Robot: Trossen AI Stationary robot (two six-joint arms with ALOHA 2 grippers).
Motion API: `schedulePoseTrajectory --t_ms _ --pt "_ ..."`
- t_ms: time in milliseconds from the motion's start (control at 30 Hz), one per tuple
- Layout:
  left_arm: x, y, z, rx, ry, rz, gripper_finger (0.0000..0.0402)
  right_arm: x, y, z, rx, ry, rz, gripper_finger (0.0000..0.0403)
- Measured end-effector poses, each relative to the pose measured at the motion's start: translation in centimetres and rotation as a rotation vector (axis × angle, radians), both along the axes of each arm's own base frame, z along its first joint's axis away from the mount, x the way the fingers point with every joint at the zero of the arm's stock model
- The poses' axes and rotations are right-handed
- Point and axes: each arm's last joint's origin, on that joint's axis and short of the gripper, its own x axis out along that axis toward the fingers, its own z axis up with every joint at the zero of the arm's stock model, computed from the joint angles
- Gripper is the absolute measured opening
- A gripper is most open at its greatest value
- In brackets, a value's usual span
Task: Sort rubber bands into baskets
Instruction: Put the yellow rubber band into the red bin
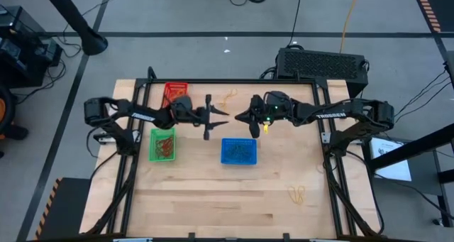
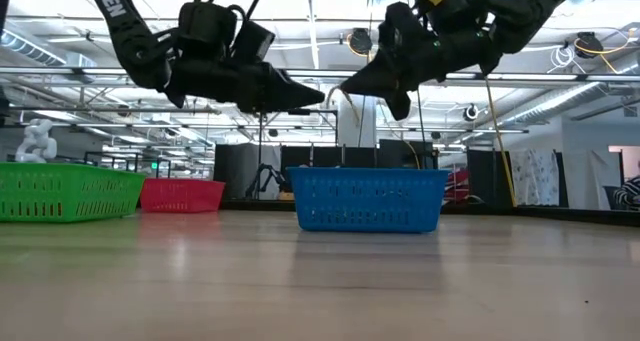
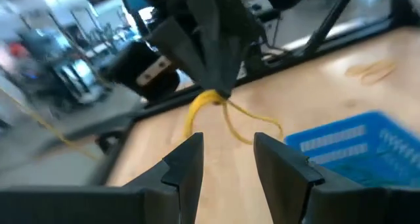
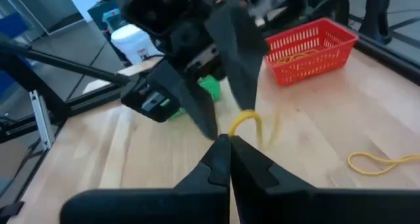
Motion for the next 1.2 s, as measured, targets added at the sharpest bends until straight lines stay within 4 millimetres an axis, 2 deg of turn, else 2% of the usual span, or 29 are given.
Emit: schedulePoseTrajectory --t_ms 200,467,667,800,900,1200 --pt "0.7 -1.8 0.4 0.254 -0.020 0.152 0.0144 -0.2 0.1 -0.5 0.025 0.053 0.019 0.0000" --pt "1.1 -3.6 0.4 0.464 -0.018 0.105 0.0144 -0.2 0.1 -0.7 0.031 0.070 0.019 0.0000" --pt "2.1 -3.5 1.2 0.477 -0.019 0.101 0.0144 -0.2 0.2 -0.7 0.032 0.072 0.019 0.0000" --pt "3.2 -3.3 0.6 0.466 0.043 0.070 0.0144 -0.2 0.2 -0.7 0.036 0.072 0.019 0.0000" --pt "3.8 -3.1 0.2 0.469 0.068 0.112 0.0144 -0.2 0.3 -0.7 0.031 0.080 0.025 0.0000" --pt "3.8 -3.0 0.2 0.473 0.080 0.148 0.0144 -0.3 0.4 -0.9 0.027 0.094 0.055 0.0000"
